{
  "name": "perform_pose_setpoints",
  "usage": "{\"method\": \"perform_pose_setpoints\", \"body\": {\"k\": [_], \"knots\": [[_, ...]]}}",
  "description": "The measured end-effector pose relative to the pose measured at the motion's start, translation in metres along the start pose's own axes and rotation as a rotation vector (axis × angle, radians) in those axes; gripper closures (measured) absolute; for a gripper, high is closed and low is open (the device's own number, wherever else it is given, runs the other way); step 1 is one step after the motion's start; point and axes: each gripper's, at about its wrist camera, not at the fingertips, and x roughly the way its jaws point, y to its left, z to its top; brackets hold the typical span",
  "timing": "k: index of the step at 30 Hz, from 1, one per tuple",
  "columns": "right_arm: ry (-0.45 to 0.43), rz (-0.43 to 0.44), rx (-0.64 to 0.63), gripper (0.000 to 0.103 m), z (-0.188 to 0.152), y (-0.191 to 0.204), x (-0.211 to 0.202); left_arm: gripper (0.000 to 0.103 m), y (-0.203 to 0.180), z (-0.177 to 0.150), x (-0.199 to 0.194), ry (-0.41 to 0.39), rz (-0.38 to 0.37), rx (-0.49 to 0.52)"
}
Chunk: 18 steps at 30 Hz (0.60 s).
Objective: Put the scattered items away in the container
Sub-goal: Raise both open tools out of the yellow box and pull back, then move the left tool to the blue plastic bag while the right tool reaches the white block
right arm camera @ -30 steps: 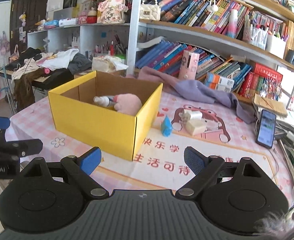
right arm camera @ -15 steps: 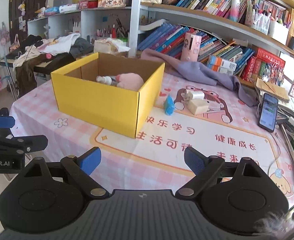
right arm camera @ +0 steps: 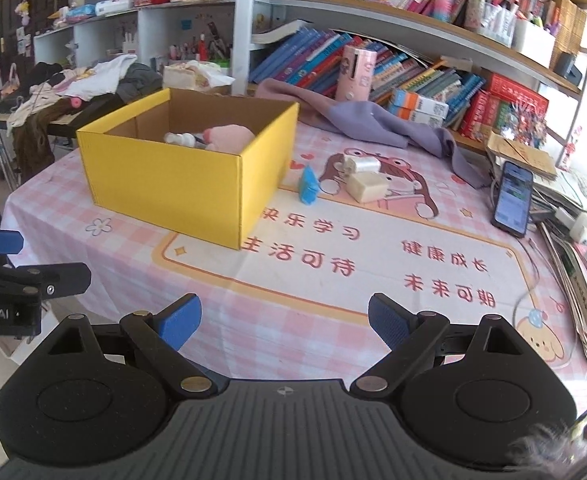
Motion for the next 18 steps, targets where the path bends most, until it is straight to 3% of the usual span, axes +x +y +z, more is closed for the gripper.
{"method": "perform_pose_setpoints", "body": {"k": [18], "knots": [[0.044, -0.075, 0.063, 0.012, -0.008, -0.042, 0.004, 0.01, -0.059, 0.01, 0.025, 0.059, -0.168, 0.168]]}}
